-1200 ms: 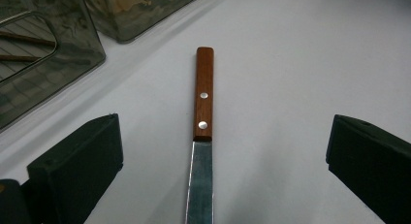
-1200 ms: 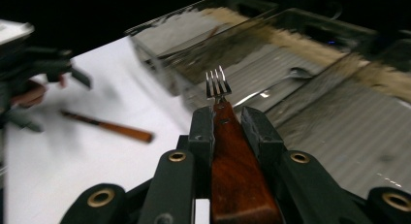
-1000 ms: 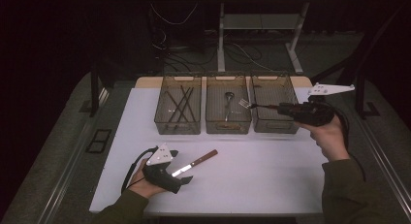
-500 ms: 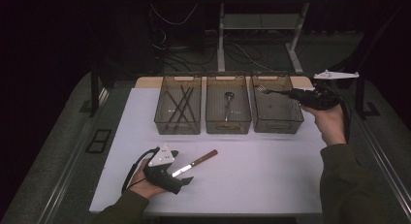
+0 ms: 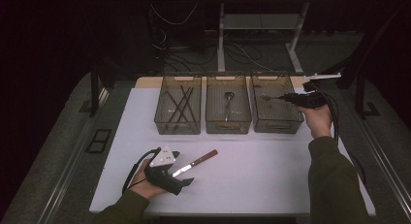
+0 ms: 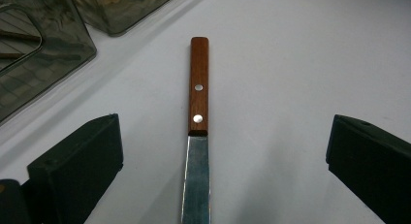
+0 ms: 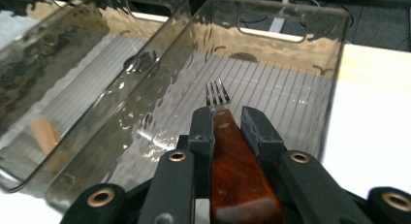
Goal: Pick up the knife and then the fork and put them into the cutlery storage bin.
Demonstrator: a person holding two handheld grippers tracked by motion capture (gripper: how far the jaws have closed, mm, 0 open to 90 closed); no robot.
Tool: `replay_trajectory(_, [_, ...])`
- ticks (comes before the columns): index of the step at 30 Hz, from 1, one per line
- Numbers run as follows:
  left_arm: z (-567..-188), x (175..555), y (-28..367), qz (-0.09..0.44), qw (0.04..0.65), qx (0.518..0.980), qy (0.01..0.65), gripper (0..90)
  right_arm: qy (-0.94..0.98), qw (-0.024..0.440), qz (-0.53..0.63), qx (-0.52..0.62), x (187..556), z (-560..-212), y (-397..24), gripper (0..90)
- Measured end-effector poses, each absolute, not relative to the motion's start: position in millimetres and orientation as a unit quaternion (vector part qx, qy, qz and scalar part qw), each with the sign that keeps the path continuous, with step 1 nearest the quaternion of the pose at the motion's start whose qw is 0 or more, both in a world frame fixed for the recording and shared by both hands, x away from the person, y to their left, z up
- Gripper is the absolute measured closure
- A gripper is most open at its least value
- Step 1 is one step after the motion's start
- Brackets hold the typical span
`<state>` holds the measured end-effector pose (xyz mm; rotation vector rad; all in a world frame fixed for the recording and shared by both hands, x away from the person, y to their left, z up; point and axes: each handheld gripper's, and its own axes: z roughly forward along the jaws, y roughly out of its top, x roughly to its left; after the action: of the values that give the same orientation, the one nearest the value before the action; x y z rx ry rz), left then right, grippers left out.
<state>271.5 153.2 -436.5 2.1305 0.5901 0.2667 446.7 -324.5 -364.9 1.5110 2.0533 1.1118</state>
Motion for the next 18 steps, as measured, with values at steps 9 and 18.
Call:
replay_trajectory(9, [-436.4,271.3,153.0,0.104,0.445,0.857,0.239,0.0,0.728,0.168,0.387,0.54,457.8,-379.9,-313.7,75.7])
replay_trajectory(18, [-437.9,270.5,150.6,0.098,0.446,0.857,0.239,0.0,0.734,0.178,0.374,0.538,459.0,-383.2,-314.1,60.6])
